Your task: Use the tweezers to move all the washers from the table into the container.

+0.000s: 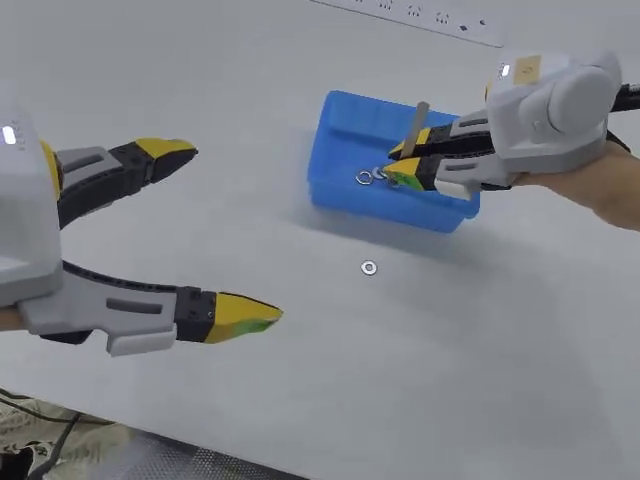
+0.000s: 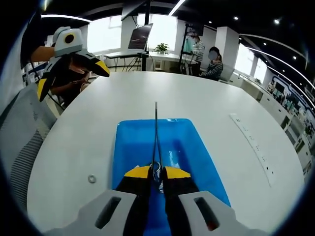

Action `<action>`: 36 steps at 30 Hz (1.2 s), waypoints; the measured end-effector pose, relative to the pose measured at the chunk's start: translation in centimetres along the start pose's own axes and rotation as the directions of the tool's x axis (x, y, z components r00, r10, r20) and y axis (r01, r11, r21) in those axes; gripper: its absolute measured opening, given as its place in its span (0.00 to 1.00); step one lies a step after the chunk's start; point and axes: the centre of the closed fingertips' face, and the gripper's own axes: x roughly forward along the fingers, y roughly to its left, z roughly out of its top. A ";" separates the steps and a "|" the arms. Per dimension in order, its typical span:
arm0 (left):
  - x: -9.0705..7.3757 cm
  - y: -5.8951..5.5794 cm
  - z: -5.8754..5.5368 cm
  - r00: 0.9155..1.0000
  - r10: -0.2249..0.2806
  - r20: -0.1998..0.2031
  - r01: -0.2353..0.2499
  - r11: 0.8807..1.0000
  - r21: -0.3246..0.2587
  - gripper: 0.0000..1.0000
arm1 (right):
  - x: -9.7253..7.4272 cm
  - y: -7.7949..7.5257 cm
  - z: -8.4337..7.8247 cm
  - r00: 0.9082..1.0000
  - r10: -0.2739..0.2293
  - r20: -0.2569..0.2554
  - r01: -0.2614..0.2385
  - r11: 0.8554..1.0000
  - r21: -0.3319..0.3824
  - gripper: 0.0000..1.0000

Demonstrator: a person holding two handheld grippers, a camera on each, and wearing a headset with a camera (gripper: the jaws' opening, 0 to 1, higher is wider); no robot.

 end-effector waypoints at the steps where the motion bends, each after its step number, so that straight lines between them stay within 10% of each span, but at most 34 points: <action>1: -0.1 0.0 0.0 1.000 0.000 0.003 0.000 1.000 -0.006 1.00 | 0.0 0.1 0.1 1.000 0.003 0.002 -0.003 1.000 -0.007 0.10; 16: 0.8 -0.1 0.2 1.000 -0.019 -0.004 0.019 1.000 0.001 0.99 | -0.3 0.5 1.0 1.000 0.000 0.006 0.001 1.000 -0.022 0.09; 20: 2.3 1.3 0.6 0.999 -0.013 -0.040 0.017 0.996 0.088 0.98 | -0.9 0.4 1.7 1.000 -0.006 0.026 0.007 1.000 -0.013 0.08; 29: 7.8 3.5 5.5 0.997 -0.045 0.070 0.037 0.992 0.119 0.85 | -1.1 0.5 1.6 1.000 -0.006 0.010 0.006 1.000 -0.030 0.08; 36: 11.8 1.8 8.7 0.977 -0.193 0.085 0.172 0.962 0.214 0.65 | -1.5 0.9 2.1 1.000 0.005 0.020 -0.004 0.999 -0.046 0.08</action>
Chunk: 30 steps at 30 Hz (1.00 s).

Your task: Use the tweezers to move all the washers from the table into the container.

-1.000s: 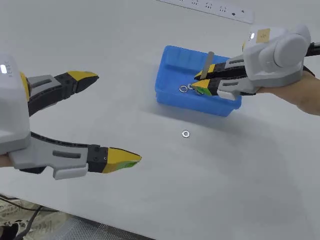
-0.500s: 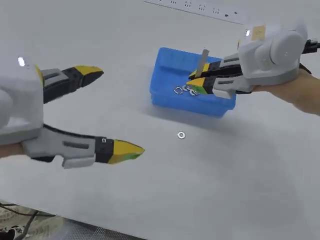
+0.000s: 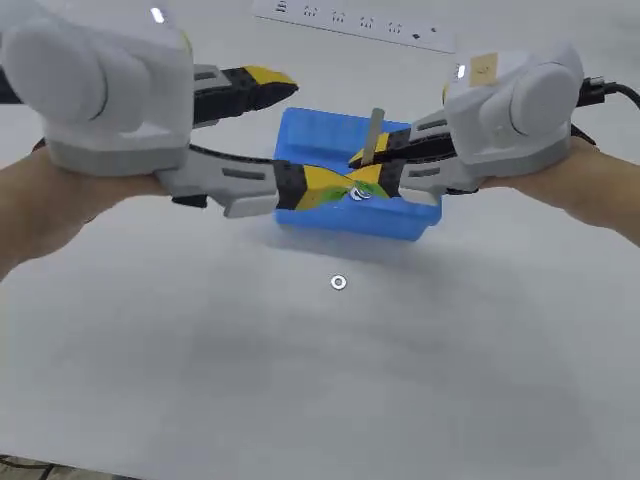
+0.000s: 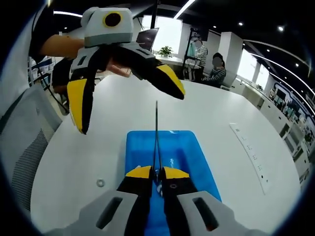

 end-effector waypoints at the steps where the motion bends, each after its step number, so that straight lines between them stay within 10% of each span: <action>1: 0.6 -0.2 0.2 1.000 -0.028 -0.007 0.028 0.999 0.017 0.62 | 0.0 0.0 0.0 1.000 0.002 0.000 -0.002 1.000 -0.004 0.08; 6: 1.7 -0.6 0.8 0.994 -0.109 -0.019 0.110 0.993 0.042 0.35 | 0.0 0.4 0.0 1.000 0.015 -0.008 -0.015 1.000 -0.021 0.08; 15: 2.0 -1.5 0.8 0.981 -0.187 -0.045 0.191 0.977 0.098 0.16 | -0.1 0.5 0.2 1.000 0.021 -0.006 -0.021 0.999 -0.037 0.08; 30: 2.3 -1.7 0.4 0.977 -0.199 -0.073 0.210 0.958 0.194 0.06 | -0.2 0.9 0.3 0.999 0.026 -0.022 -0.027 0.997 -0.077 0.09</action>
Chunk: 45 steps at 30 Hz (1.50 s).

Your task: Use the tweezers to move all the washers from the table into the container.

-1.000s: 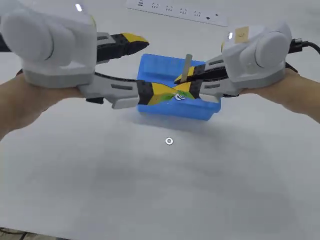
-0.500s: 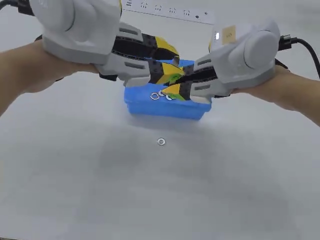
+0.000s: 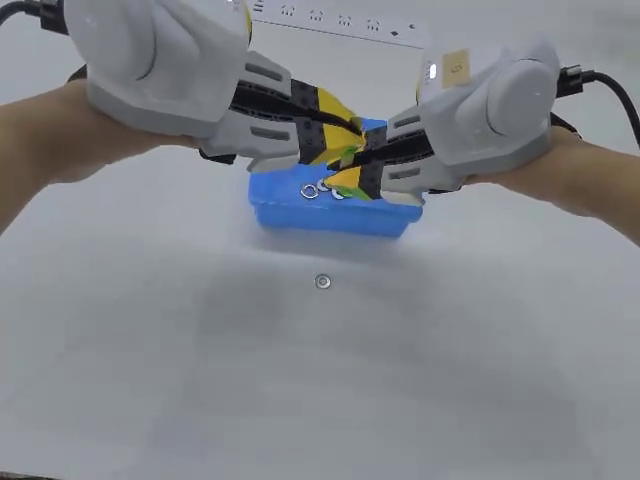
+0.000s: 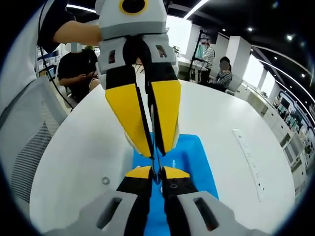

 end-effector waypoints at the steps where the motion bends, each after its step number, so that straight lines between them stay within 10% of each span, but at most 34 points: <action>1: 0.1 0.1 0.0 1.000 0.010 -0.009 -0.010 1.000 0.021 0.06 | 0.0 0.1 0.0 1.000 0.000 -0.002 0.000 1.000 0.001 0.09; 9: -0.2 0.7 0.2 0.999 0.027 -0.020 -0.027 1.000 0.006 0.05 | -0.2 -0.5 0.6 0.999 -0.033 0.011 0.032 0.997 0.072 0.12; 22: -2.5 0.9 3.9 0.993 0.115 0.015 -0.115 0.993 0.017 0.05 | -2.6 -1.2 0.8 0.992 -0.125 -0.033 0.126 0.992 0.024 0.27; 28: -4.4 0.0 4.9 0.987 0.156 0.043 -0.156 0.988 -0.004 0.06 | -5.1 -2.2 3.3 0.955 -0.279 0.097 0.269 0.958 0.105 0.45; 38: -6.2 -2.2 5.2 0.978 0.207 0.037 -0.206 0.978 -0.018 0.06 | -7.6 0.6 2.7 0.930 -0.351 0.109 0.318 0.917 0.243 0.63; 45: -6.8 -5.0 4.5 0.982 0.188 0.034 -0.186 0.982 -0.041 0.06 | -8.6 5.4 0.5 0.947 -0.317 0.052 0.296 0.923 0.244 0.68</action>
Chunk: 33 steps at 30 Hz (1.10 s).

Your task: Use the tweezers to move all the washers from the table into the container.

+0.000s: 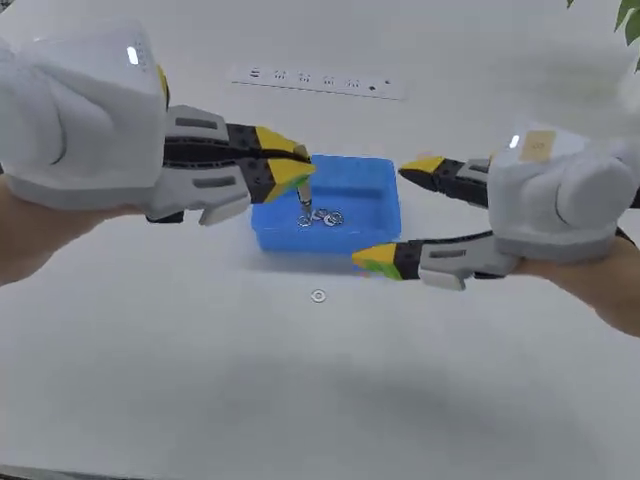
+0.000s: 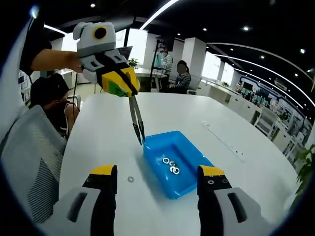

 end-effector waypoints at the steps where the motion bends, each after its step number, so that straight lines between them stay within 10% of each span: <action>1: -0.1 -0.3 -0.1 1.000 -0.003 -0.001 0.003 1.000 -0.002 0.06 | -0.3 0.4 -0.2 1.000 0.003 -0.004 -0.003 1.000 0.000 0.69; 20: 0.7 -4.3 -4.0 0.996 -0.074 -0.048 0.072 0.996 -0.043 0.06 | -2.1 8.0 -5.5 0.971 0.191 -0.142 -0.207 0.972 -0.112 0.99; 27: 1.4 -4.4 -5.8 0.992 -0.110 -0.066 0.109 0.994 -0.019 0.06 | -1.9 10.1 -6.2 0.953 0.278 -0.120 -0.286 0.956 -0.059 1.00; 33: 2.2 -4.3 -6.5 0.989 -0.130 -0.069 0.129 0.991 -0.019 0.06 | -1.8 9.7 -6.3 0.957 0.277 -0.089 -0.278 0.960 -0.008 1.00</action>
